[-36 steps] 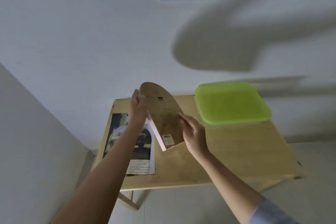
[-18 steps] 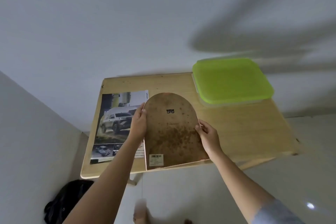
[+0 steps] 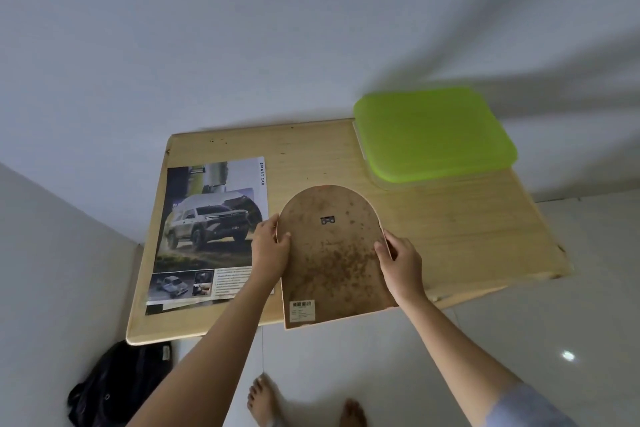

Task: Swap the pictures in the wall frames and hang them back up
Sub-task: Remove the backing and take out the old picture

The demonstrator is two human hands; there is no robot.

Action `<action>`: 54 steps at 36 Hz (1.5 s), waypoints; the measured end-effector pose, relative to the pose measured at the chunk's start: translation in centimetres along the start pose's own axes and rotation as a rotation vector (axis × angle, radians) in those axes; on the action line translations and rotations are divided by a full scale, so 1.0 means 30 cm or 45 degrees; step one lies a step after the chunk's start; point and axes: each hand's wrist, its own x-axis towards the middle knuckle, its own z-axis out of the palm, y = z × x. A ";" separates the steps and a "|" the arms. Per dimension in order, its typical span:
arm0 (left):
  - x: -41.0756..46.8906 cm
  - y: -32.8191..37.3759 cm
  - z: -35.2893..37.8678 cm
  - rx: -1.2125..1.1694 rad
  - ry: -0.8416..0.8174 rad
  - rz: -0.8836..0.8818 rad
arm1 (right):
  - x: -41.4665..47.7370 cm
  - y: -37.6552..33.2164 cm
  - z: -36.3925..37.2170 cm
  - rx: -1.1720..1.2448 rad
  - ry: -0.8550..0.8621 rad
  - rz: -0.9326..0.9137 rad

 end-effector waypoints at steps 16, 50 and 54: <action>0.014 -0.009 -0.030 0.331 -0.062 0.182 | 0.041 -0.019 0.009 -0.198 -0.105 -0.102; -0.173 -0.208 -0.064 0.977 -0.343 0.543 | 0.354 -0.243 0.242 -0.486 -0.468 -0.628; -0.176 -0.209 -0.057 0.955 -0.319 0.532 | 0.354 -0.237 0.251 -0.441 -0.446 -0.619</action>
